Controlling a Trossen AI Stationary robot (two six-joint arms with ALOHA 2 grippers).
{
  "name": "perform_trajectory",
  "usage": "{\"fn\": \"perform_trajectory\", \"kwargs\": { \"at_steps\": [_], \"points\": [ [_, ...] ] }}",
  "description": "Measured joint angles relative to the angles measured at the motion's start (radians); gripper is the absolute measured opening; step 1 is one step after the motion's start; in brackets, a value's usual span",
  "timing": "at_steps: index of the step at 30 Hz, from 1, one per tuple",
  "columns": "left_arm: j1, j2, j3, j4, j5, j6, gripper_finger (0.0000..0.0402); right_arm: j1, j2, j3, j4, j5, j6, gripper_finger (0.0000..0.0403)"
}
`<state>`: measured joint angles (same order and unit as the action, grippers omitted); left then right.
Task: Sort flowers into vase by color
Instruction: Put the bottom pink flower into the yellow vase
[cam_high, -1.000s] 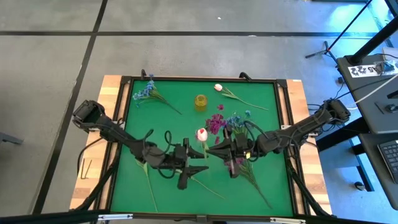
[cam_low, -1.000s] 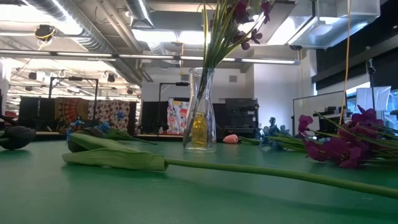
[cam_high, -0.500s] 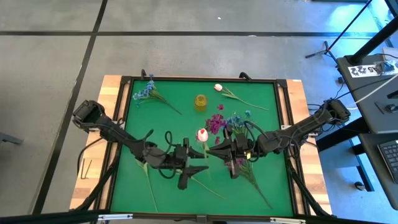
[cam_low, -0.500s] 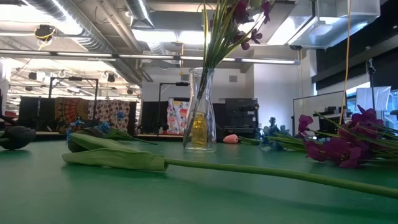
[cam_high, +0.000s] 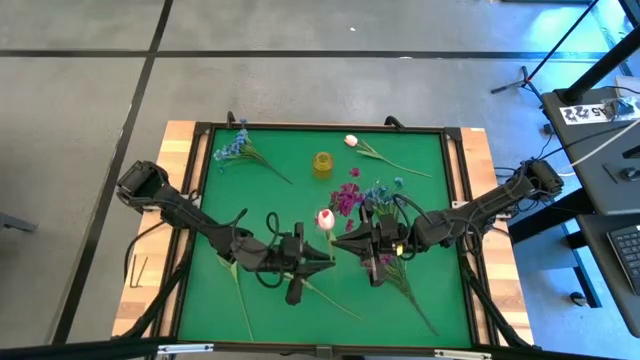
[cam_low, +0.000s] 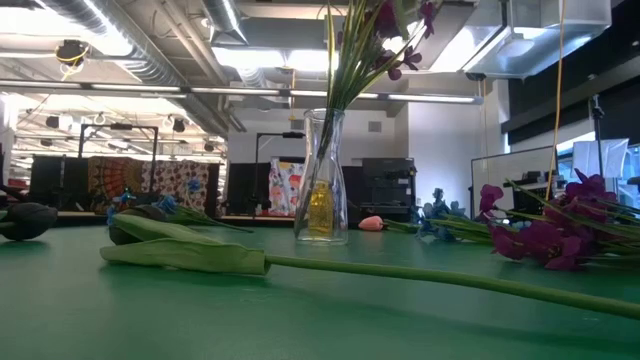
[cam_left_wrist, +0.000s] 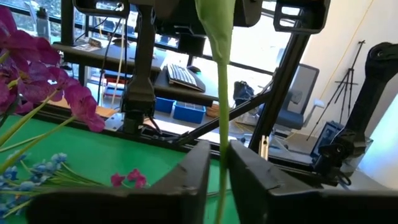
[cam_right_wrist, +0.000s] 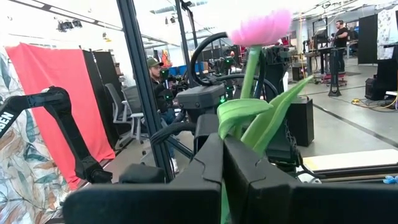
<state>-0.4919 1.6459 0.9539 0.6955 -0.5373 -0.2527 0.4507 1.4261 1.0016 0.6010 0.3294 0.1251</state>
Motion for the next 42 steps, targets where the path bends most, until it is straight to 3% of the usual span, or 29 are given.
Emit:
{"fn": "perform_trajectory", "kwargs": {
  "at_steps": [3, 14, 19, 23, 27, 32, 38, 42],
  "points": [
    [0.000, 0.000, 0.000, -0.004, 0.000, -0.002, 0.0010, 0.000, 0.000, 0.000, -0.002, 0.000, 0.000, 0.0001],
    [-0.006, 0.000, 0.000, -0.004, 0.000, -0.003, 0.0002, 0.000, -0.005, 0.001, -0.052, -0.026, 0.000, 0.0007],
    [-0.025, -0.010, -0.001, 0.003, -0.001, 0.000, 0.0001, 0.002, -0.016, 0.001, -0.083, -0.086, -0.003, 0.0057],
    [-0.045, -0.031, -0.001, -0.002, -0.027, 0.002, 0.0001, 0.002, -0.033, 0.001, -0.098, -0.233, -0.025, 0.0118],
    [-0.069, -0.058, -0.001, -0.009, -0.070, 0.033, 0.0000, 0.002, -0.083, 0.001, -0.170, -0.313, -0.029, 0.0176],
    [-0.108, -0.135, -0.001, -0.032, -0.134, 0.116, 0.0000, 0.003, -0.154, 0.001, -0.293, -0.386, -0.068, 0.0213],
    [-0.143, -0.244, -0.001, -0.149, -0.317, 0.229, 0.0000, 0.029, -0.218, 0.001, -0.429, -0.305, -0.110, 0.0218],
    [-0.134, -0.319, -0.001, -0.235, -0.409, 0.288, 0.0000, 0.034, -0.265, 0.001, -0.525, -0.172, -0.159, 0.0218]
  ]
}}
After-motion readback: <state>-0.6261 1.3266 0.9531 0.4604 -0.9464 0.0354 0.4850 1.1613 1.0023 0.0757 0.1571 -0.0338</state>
